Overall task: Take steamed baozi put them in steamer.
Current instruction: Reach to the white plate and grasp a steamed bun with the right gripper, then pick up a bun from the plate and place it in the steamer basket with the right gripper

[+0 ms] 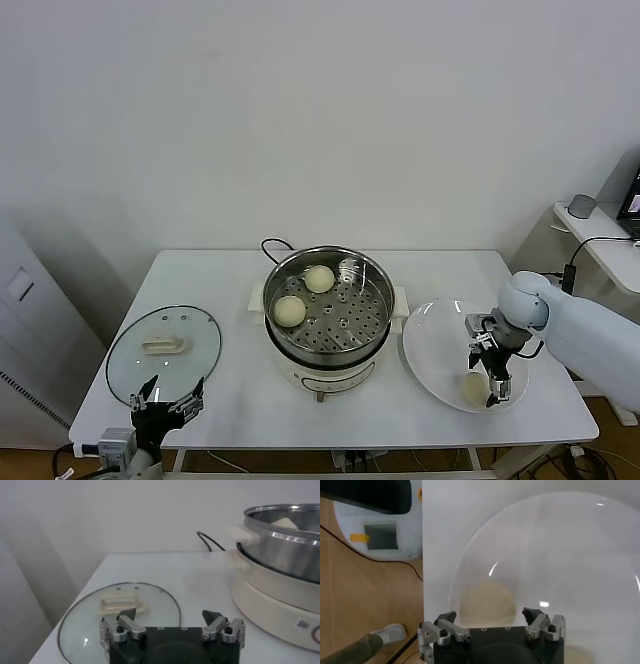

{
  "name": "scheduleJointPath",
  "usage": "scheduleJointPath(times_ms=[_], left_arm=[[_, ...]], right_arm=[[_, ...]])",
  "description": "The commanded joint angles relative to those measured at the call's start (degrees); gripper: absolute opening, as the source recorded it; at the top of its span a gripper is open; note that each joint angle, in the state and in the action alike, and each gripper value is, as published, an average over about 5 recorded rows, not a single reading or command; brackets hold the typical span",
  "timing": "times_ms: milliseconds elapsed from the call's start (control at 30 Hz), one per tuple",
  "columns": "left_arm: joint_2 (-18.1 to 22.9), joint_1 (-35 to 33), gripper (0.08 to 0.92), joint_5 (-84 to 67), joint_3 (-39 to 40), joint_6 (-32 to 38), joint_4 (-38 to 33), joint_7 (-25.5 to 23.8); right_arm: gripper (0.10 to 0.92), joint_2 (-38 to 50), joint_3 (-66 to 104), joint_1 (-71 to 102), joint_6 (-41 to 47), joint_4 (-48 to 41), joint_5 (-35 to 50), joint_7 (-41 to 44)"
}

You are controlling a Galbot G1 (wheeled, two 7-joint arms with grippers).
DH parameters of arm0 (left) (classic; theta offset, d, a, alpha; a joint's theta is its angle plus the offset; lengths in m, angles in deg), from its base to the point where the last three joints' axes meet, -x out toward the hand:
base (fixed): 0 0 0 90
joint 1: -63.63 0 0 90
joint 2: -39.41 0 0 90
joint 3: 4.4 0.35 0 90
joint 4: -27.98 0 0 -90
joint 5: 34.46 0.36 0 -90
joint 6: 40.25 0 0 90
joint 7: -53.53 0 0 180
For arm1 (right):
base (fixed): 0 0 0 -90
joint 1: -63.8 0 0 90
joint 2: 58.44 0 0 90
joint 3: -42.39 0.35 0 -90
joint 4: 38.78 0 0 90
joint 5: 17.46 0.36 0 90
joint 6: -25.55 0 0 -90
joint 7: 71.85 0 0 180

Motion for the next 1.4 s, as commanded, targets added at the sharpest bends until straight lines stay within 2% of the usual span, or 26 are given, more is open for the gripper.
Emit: scheduleJointPath(times_ms=[33, 367, 733, 867, 1000, 1167, 1400], left_arm=[[1.0, 0.1, 0.823, 0.0, 0.0, 0.0, 0.2, 0.0], [1.0, 0.3, 0.823, 0.0, 0.0, -0.1, 0.4, 0.0], [1.1, 0.5, 0.823, 0.1, 0.1, 0.0, 0.7, 0.0], [1.2, 0.6, 0.823, 0.3, 0.3, 0.0, 0.5, -0.1], [1.4, 0.6, 0.823, 0.3, 0.2, 0.1, 0.1, 0.1], [1.8, 0.7, 0.823, 2.0, 0.1, 0.5, -0.1, 0.6], [1.8, 0.2, 0.823, 2.8, -0.3, 1.2, -0.9, 1.0]], right_arm=[[0.823, -0.6, 0.3, 0.7, 0.1, -0.6, -0.6, 0.0], [0.803, -1.1, 0.5, 0.8, 0.1, -1.3, -0.7, 0.0], [0.513, -0.8, 1.2, 0.6, 0.0, -1.5, -0.6, 0.4], [0.448, 0.0, 1.0, -1.5, 0.2, -0.9, 0.1, 0.6], [0.434, 1.2, -3.8, -9.7, 0.9, 0.2, 3.3, 1.0], [0.433, -0.2, -16.2, -29.1, 2.2, 0.2, 11.1, 1.2], [0.433, -12.3, -30.8, -50.5, 2.9, -5.2, 21.4, 1.7]])
